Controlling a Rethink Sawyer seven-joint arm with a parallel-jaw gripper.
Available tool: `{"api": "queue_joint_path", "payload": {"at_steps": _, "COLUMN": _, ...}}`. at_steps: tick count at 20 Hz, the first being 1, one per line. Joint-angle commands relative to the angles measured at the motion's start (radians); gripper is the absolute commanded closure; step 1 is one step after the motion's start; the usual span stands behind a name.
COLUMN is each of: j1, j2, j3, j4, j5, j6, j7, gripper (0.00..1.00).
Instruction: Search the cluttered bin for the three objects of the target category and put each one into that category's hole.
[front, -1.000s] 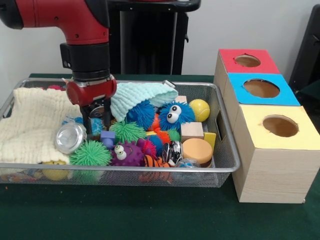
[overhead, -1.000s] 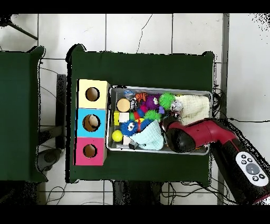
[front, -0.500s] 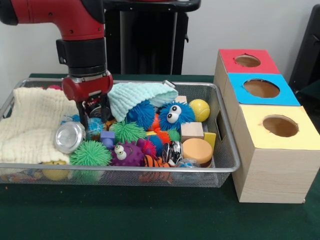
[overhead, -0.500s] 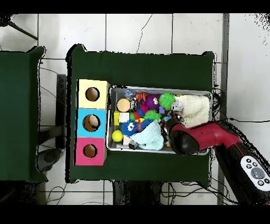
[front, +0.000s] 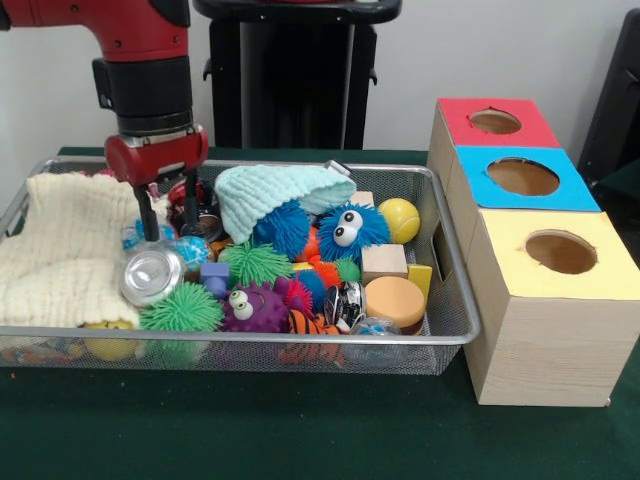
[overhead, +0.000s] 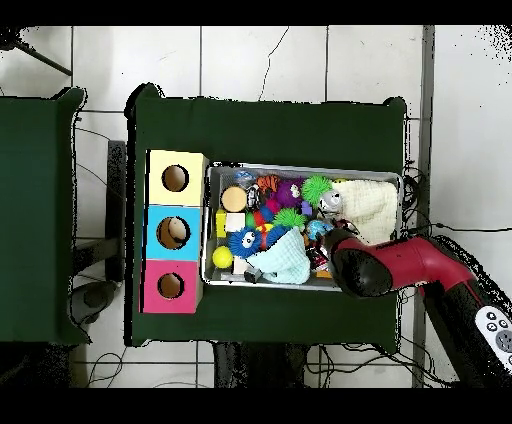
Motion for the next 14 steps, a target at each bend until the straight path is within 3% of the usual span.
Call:
{"api": "queue_joint_path", "payload": {"at_steps": 1, "j1": -0.05, "j2": -0.001, "j3": 0.047, "j4": 0.012, "j5": -0.004, "j6": 0.158, "j7": -0.434, "gripper": 0.0}}
{"api": "queue_joint_path", "payload": {"at_steps": 14, "j1": 0.0, "j2": 0.047, "j3": -0.016, "j4": -0.021, "j5": -0.114, "j6": 0.063, "j7": -0.327, "gripper": 0.0}}
